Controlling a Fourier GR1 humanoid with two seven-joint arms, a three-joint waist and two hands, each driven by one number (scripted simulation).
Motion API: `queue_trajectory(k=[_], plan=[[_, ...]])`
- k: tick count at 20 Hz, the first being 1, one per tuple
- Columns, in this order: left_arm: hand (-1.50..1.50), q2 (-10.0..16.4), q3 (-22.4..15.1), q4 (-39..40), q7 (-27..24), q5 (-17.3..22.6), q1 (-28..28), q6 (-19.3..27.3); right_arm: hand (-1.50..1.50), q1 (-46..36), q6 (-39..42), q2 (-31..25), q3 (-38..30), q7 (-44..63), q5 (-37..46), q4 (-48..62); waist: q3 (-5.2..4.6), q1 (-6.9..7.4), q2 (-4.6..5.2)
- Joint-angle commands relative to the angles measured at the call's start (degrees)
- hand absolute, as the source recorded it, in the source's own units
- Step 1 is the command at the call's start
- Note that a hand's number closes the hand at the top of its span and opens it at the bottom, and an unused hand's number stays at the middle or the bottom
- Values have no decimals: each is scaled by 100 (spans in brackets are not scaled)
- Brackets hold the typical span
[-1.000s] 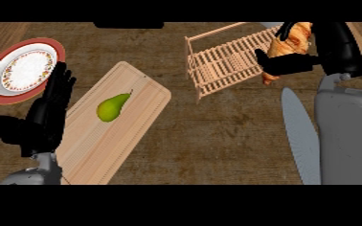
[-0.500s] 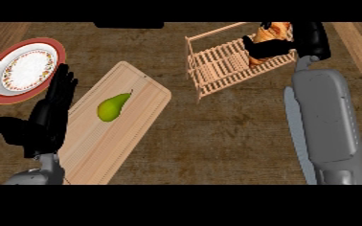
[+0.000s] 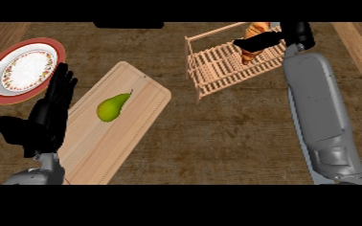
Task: Pick the croissant from the placemat and place it in the tiered shelf
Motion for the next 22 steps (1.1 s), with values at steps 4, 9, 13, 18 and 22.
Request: queue_trajectory(k=[4, 9, 13, 18, 22], plan=[[0, 60, 65, 198, 266, -88, -377, 42, -150, -333, 201, -329, -272, -711, -627, 535, 0, -20, 0], [0, 7, 33, 80, -61, -32, -8, -68, -150, -363, 389, -560, -810, -497, -1343, 23, 0, -62, -21], [0, -8, 75, 50, 122, -117, -151, 78, -150, -245, 288, -872, -910, 36, -1412, -347, -1, -86, -28], [0, 125, 160, -268, 216, 66, 140, -142, -150, 101, 558, -1444, -1401, 749, -1837, -761, 0, -102, -45], [0, -101, -37, 3, 123, -161, -26, 53, -150, 299, 1072, -2179, -1846, 828, -2278, -623, 1, -122, -30]])
